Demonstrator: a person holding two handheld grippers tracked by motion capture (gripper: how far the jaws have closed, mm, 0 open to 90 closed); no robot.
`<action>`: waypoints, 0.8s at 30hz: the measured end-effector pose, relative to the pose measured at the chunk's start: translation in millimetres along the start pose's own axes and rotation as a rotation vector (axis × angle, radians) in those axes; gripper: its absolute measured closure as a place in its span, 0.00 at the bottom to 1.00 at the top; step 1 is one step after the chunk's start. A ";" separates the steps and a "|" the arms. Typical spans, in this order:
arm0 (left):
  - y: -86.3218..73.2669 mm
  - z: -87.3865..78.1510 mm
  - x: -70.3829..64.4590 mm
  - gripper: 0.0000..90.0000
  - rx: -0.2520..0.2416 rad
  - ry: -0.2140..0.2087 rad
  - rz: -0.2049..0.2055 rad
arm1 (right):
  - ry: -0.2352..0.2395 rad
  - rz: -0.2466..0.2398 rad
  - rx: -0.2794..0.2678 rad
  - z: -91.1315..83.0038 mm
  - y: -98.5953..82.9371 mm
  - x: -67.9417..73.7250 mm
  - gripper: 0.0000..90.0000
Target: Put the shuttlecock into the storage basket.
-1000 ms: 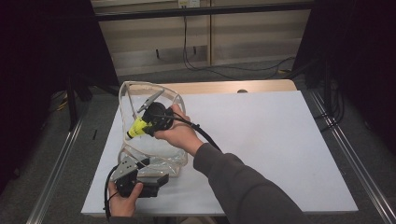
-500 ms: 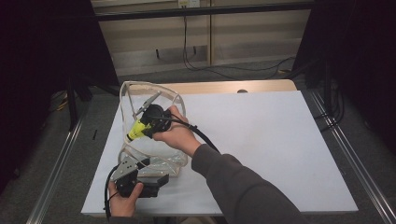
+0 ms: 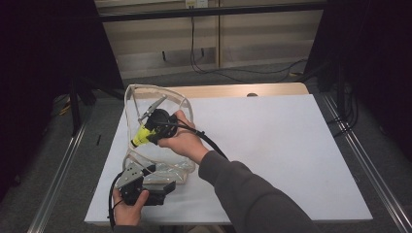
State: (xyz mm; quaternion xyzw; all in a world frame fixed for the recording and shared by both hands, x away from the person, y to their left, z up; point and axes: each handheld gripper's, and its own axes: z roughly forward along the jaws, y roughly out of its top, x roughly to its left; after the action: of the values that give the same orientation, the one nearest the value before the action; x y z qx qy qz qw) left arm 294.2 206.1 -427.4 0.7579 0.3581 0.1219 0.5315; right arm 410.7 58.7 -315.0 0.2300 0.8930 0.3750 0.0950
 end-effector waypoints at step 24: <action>-0.3 -0.1 0.3 0.02 -0.001 0.001 0.000 | 0.017 0.000 0.024 13.9 -0.5 7.6 0.88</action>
State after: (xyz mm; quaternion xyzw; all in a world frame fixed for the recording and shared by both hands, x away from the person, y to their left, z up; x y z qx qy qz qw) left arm 294.2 206.4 -427.6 0.7577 0.3583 0.1225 0.5316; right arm 408.6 70.8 -325.0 0.2279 0.8982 0.3663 0.0844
